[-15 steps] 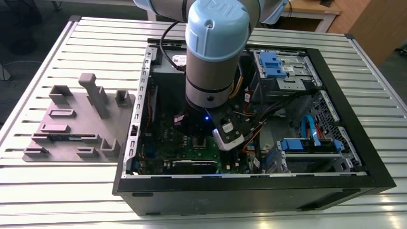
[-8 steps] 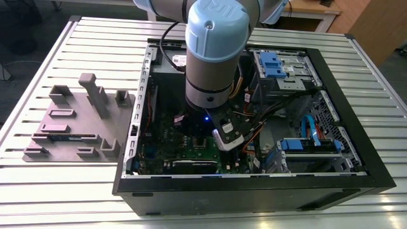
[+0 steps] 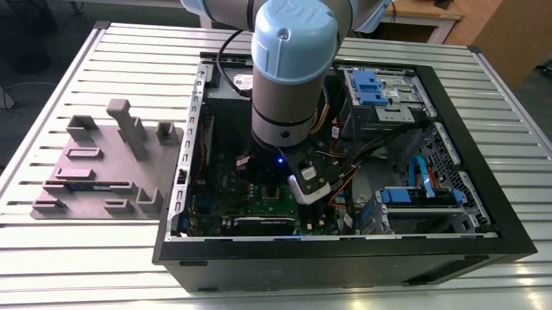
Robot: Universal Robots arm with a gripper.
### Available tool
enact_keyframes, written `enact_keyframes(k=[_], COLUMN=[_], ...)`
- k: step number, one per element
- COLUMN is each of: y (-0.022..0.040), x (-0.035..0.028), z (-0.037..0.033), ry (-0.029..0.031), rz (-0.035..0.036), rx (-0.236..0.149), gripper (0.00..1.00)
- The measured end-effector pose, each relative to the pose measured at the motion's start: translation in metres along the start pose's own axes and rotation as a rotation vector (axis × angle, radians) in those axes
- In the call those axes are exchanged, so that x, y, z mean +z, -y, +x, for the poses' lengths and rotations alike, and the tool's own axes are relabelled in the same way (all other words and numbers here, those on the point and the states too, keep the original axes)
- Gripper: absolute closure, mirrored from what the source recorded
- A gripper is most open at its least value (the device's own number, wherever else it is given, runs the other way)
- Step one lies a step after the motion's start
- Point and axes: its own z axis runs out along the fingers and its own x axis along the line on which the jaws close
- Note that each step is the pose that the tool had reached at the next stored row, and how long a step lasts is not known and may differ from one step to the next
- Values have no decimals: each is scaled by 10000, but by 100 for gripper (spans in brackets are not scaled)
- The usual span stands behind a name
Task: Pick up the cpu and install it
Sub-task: 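Place the cpu into insertion slot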
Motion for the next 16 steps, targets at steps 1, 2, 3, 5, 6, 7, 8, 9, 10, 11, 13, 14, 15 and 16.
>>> enact_keyframes(k=[1, 2, 3, 5, 6, 7, 8, 9, 10, 11, 13, 14, 15, 16], y=[0, 0, 0, 1, 0, 0, 0, 0, 0, 0, -2, -4, -3, -2], x=[0, 2, 5, 7, 8, 9, 10, 10, 10, 10, -6, -19, -44, -71], z=[0, 0, 0, 0, 0, 0, 0, 0, 0, 0, -1, -2, -1, 0], ry=[0, 0, -1, -2, -1, -1, 0, 0, 0, 0, 8, 13, 6, 0], rz=[0, 0, 1, 3, 2, 2, 0, -1, 0, -2, -16, -28, -13, 0], rx=[0, 0, 0, 0, 0, 0, 0, 0, 0, 0, 0, 0, 0, 0], gripper=[89, 89, 89, 89, 89, 89, 89, 89, 89, 89, 89, 89, 89, 89])
